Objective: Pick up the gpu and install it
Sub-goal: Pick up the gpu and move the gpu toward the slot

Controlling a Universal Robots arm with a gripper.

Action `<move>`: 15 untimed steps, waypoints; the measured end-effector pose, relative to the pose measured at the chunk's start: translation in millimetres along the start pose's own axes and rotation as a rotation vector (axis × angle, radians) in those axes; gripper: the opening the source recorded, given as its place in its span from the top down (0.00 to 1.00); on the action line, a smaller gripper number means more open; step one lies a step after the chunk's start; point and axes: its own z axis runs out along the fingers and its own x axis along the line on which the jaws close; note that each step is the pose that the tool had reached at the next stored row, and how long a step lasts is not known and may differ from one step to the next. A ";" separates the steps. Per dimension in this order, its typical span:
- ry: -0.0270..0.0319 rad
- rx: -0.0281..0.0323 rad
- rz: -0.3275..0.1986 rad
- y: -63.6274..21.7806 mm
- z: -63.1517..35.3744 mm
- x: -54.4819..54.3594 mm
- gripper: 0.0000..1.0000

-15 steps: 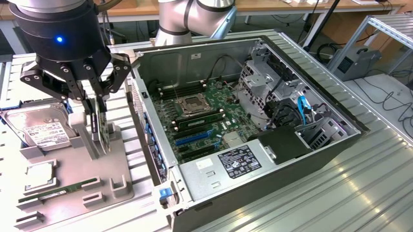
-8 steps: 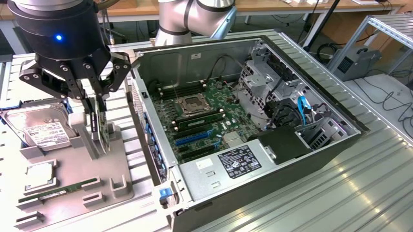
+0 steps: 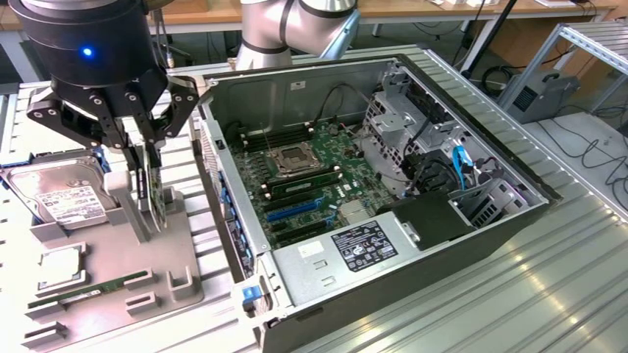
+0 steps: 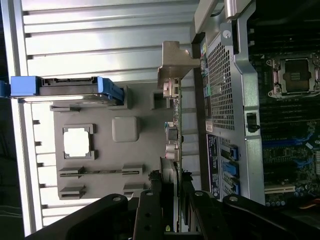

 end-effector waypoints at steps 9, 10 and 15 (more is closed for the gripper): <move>0.0000 0.0000 0.000 0.2 -3.8 -0.1 0.74; 0.0001 0.0001 0.000 0.2 -4.5 -0.1 0.74; 0.0000 0.0000 0.000 0.3 -6.6 -0.2 0.74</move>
